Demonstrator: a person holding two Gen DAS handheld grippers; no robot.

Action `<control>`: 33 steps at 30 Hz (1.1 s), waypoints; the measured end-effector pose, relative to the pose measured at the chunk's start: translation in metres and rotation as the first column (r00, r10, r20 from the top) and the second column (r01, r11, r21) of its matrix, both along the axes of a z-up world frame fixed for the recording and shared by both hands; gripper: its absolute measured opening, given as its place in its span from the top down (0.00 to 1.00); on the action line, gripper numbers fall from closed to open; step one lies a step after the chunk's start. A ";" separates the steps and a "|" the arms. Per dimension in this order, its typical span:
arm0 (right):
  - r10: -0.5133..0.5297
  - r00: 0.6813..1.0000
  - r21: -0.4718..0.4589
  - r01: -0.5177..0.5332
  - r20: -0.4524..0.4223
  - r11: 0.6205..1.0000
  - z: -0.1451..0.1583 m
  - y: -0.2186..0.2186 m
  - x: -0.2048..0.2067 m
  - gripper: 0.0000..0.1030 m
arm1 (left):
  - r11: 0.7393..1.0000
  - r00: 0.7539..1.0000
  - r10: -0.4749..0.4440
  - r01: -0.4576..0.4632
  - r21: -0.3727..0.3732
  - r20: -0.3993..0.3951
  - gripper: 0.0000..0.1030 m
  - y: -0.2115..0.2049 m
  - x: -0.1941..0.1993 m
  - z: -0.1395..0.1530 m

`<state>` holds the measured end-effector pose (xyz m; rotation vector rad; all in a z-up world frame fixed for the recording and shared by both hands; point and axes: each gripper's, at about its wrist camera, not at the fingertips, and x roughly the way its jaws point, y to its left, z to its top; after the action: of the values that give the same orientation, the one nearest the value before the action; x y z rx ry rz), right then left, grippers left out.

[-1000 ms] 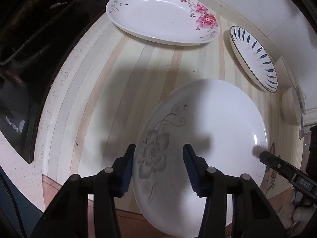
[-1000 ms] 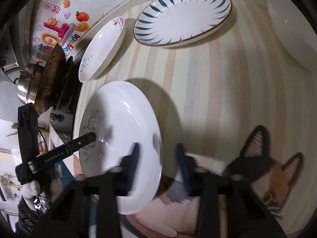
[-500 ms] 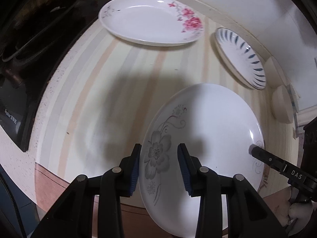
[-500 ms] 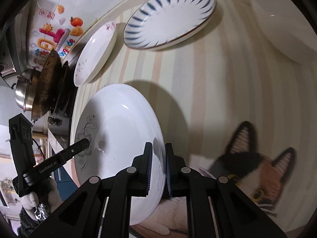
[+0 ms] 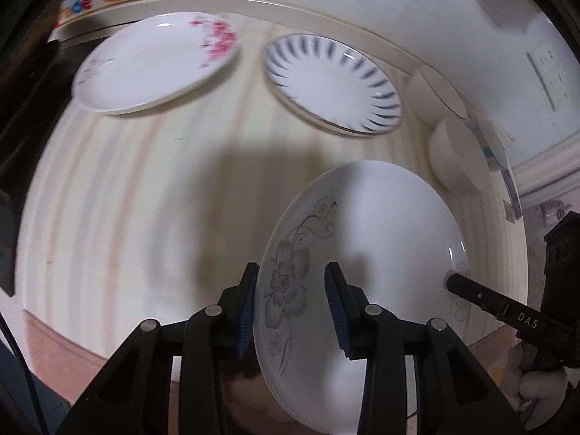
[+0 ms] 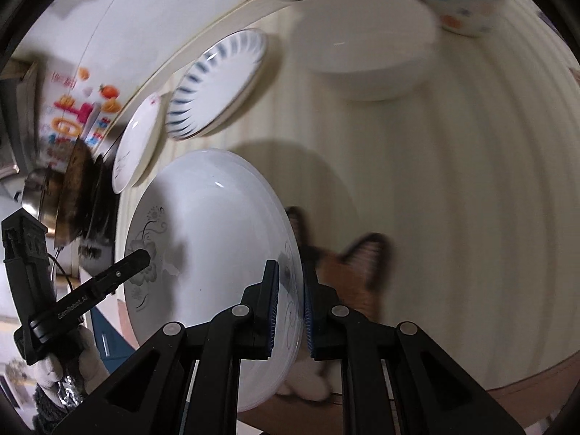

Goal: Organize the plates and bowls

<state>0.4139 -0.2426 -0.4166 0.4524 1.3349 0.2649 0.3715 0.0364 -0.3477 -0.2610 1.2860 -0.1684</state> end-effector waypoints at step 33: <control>-0.104 0.994 -0.027 0.104 0.014 0.994 0.048 -0.072 -0.009 0.54 | 0.994 0.991 0.110 -0.112 0.021 0.070 0.55 0.022 0.004 0.054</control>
<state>0.4046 -0.3146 -0.3685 0.4945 1.2970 0.1622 0.3759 0.0586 -0.2935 -0.3026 1.2014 -0.0661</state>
